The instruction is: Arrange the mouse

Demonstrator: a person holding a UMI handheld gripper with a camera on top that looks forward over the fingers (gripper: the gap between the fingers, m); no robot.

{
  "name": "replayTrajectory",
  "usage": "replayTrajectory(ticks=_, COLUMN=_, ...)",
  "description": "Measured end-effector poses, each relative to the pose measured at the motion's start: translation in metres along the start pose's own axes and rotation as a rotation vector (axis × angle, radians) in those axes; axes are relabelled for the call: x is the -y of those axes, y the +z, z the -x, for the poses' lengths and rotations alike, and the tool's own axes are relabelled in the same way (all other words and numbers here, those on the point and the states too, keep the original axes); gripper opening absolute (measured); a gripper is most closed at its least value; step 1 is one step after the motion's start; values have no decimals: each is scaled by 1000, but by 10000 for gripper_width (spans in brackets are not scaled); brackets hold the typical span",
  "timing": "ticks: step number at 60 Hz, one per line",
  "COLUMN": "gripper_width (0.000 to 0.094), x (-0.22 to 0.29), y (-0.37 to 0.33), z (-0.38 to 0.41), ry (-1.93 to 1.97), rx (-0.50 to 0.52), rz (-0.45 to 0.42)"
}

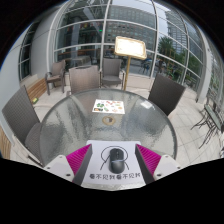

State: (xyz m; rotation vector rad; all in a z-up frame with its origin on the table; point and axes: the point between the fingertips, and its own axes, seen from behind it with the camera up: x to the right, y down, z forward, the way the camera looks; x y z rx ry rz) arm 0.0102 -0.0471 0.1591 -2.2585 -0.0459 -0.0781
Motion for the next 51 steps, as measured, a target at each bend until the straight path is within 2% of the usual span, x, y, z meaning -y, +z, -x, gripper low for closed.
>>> replayTrajectory(ticks=5, gripper_width=874, x=7, y=-50, z=11, ry=5, rx=-1, rz=-50)
replayTrajectory(ticks=11, gripper_width=871, x=19, y=-69, z=24, ry=6, rx=-10, rz=-72)
replayTrajectory(ticks=12, gripper_width=871, x=10, y=-91, z=27, ry=8, rx=-10, rz=-81)
replayTrajectory(ticks=31, gripper_width=872, x=-12, y=-148, z=61, ry=30, rx=20, rz=-120)
replayTrajectory(ticks=51, gripper_width=869, x=-19, y=-171, z=75, ry=49, rx=25, rz=-133)
